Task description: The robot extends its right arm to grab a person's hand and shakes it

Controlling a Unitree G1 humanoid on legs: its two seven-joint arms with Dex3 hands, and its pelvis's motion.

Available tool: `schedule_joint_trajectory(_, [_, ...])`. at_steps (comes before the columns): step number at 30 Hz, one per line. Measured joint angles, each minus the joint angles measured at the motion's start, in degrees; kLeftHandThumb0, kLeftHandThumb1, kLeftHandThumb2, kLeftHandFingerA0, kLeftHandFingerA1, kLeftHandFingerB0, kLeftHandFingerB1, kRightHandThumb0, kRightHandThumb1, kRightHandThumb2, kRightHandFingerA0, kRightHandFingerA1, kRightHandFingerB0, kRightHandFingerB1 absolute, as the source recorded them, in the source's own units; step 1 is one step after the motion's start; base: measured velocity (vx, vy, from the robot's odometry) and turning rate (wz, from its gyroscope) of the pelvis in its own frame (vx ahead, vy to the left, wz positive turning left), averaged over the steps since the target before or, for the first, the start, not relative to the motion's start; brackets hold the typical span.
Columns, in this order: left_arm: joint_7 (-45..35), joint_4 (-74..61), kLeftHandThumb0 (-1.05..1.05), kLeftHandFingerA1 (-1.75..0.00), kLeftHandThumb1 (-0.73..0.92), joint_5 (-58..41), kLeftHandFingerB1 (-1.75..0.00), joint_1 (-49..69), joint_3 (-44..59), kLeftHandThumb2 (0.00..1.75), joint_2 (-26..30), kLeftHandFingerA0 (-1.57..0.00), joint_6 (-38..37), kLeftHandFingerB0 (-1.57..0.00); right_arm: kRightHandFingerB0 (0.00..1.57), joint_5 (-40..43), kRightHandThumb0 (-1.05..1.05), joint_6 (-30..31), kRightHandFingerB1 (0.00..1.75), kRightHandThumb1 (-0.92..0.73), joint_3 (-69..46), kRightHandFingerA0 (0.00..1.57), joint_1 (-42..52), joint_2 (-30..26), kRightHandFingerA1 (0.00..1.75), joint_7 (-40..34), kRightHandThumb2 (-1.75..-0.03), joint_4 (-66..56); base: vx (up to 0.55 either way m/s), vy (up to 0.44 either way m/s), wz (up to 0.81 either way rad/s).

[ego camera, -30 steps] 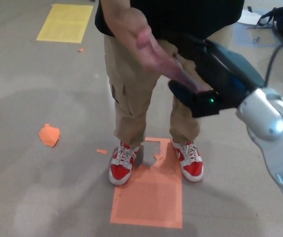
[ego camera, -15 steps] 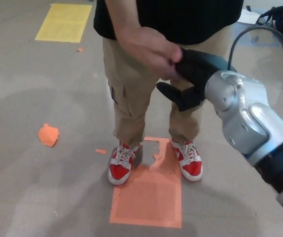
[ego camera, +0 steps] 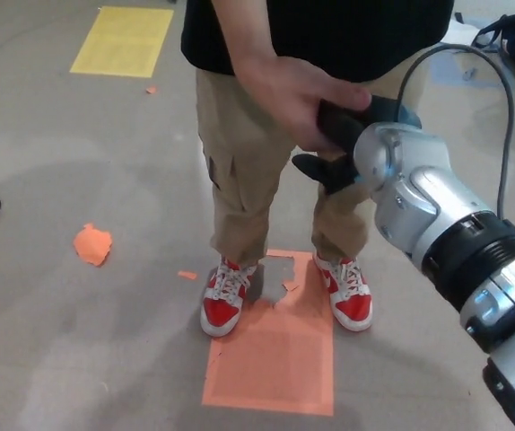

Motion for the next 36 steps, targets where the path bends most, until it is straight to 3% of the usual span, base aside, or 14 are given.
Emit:
schedule_joint_trajectory(1, [-0.05,-0.02,-0.68,-0.36,0.69,0.0,-0.31,0.01,0.02,1.01,0.0,-0.02,-0.08,-0.02,0.36,0.04,-0.26,-1.25,0.36,-0.85,-0.6,0.76,0.07,0.16,0.67,-1.48,-0.65,0.07,0.0,0.0,0.0])
schedule_joint_trajectory(4, [-0.09,-0.07,-0.68,-0.37,0.69,0.02,-0.32,0.07,0.0,1.0,0.01,-0.03,-0.2,-0.02,0.36,0.21,-0.24,-3.93,0.36,-0.82,-2.39,0.81,1.72,0.14,1.04,-4.32,-0.65,-2.81,0.0,0.0,0.0])
schedule_joint_trajectory(9, [-0.2,-0.14,-0.68,-0.39,0.68,0.02,-0.32,0.07,0.0,0.99,0.04,-0.03,-0.36,-0.02,0.35,0.2,-0.24,-5.84,0.36,-0.87,-4.86,0.77,5.95,-0.55,0.63,-6.62,-0.66,-13.73,0.0,0.0,0.0])
schedule_joint_trajectory(12, [-0.3,-0.14,-0.67,-0.37,0.68,0.02,-0.32,0.01,0.0,0.99,0.03,-0.02,-0.36,-0.02,0.35,0.11,-0.26,-5.96,0.36,-0.88,-5.95,0.85,7.82,-1.1,0.81,-6.63,-0.67,-20.5,0.0,0.0,0.0])
schedule_joint_trajectory(13, [-0.33,-0.14,-0.68,-0.36,0.68,0.02,-0.32,0.0,0.0,0.99,0.03,-0.02,-0.36,-0.02,0.26,0.11,-0.36,-5.96,0.49,-0.69,-6.16,0.82,8.11,-1.16,0.8,-6.62,-0.97,-21.67,0.0,0.0,0.0])
schedule_joint_trajectory(14, [-0.37,-0.14,-0.68,-0.36,0.68,0.02,-0.32,0.0,0.0,0.99,0.03,-0.02,-0.36,-0.02,0.26,0.11,-0.36,-5.96,0.49,-0.69,-6.59,0.82,8.6,-1.26,0.8,-6.6,-0.97,-24.0,0.0,0.0,0.0])
schedule_joint_trajectory(15, [-0.41,-0.14,-0.69,-0.35,0.68,0.02,-0.32,0.02,0.0,1.01,0.02,-0.03,-0.36,-0.02,0.36,0.14,-0.26,-5.95,0.37,-0.88,-7.32,0.84,9.3,-1.35,0.81,-6.51,-0.67,-27.14,0.0,0.0,0.0])
schedule_joint_trajectory(18, [-0.46,-0.1,-0.69,-0.37,0.68,0.02,-0.33,0.04,-0.02,1.0,0.02,-0.03,-0.36,-0.03,0.36,0.21,-0.22,-5.89,0.38,-0.88,-8.71,0.83,10.43,-1.52,1.11,-6.29,-0.66,-33.03,0.0,0.0,0.0])
schedule_joint_trajectory(21, [-0.5,0.04,-0.69,-0.38,0.68,0.02,-0.34,0.06,-0.06,1.0,0.02,-0.03,-0.36,-0.03,0.4,0.38,-0.16,-5.83,0.4,-0.83,-10.74,0.91,11.61,-1.93,0.98,-5.97,-0.65,-39.74,0.0,0.0,0.0])
schedule_joint_trajectory(22, [-0.55,0.05,-0.7,-0.38,0.68,0.03,-0.33,0.13,-0.09,1.01,0.06,-0.04,-0.42,-0.03,0.38,0.53,-0.14,-5.84,0.38,-0.73,-11.74,0.96,12.33,-2.18,0.69,-5.9,-0.61,-42.07,0.0,0.0,0.0])
schedule_joint_trajectory(23, [-0.62,0.06,-0.7,-0.4,0.69,0.03,-0.34,0.26,-0.09,1.01,0.14,-0.04,-0.5,-0.04,0.39,0.65,-0.15,-5.86,0.39,-0.63,-12.34,0.98,12.76,-2.46,0.65,-5.84,-0.58,-43.4,0.0,0.0,0.0])
schedule_joint_trajectory(26, [-0.71,0.1,-0.7,-0.38,0.7,0.1,-0.33,0.53,-0.25,1.02,0.37,-0.03,-0.54,-0.03,0.41,0.63,-0.15,-6.18,0.39,-0.62,-12.48,0.9,12.52,-3.07,0.8,-6.02,-0.58,-39.73,0.0,0.0,0.0])
schedule_joint_trajectory(28, [-0.72,0.12,-0.76,-0.31,0.73,0.12,-0.27,0.51,-0.32,1.01,0.37,-0.05,-0.54,-0.05,0.4,0.63,-0.18,-6.31,0.38,-0.67,-12.14,0.91,12.5,-3.0,0.6,-6.1,-0.59,-35.77,0.0,0.0,0.0])
schedule_joint_trajectory(36, [-0.97,0.22,-0.74,-0.33,0.71,0.12,-0.29,0.13,-0.34,1.0,0.24,-0.05,-0.54,-0.05,0.38,1.44,-0.18,-7.34,0.4,-0.69,-12.07,0.7,11.38,-0.77,0.55,-6.98,-0.59,-17.37,0.0,0.0,0.0])
